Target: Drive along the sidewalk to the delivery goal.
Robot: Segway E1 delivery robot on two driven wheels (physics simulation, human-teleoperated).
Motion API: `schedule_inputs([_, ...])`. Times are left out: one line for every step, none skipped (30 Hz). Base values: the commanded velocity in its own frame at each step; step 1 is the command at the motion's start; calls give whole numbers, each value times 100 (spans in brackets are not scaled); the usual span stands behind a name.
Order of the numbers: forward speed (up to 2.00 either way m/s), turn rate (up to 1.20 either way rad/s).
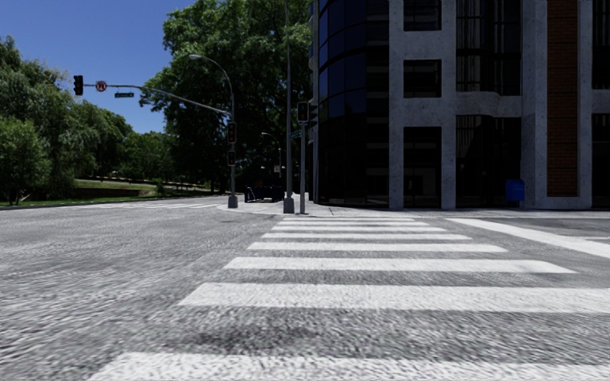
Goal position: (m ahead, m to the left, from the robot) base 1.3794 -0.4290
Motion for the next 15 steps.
schedule_inputs([143,0])
schedule_inputs([143,0])
schedule_inputs([143,0])
schedule_inputs([142,0])
schedule_inputs([141,0])
schedule_inputs([138,0])
schedule_inputs([138,0])
schedule_inputs([133,0])
schedule_inputs([130,0])
schedule_inputs([130,0])
schedule_inputs([129,0])
schedule_inputs([129,0])
schedule_inputs([129,0])
schedule_inputs([129,0])
schedule_inputs([129,0])
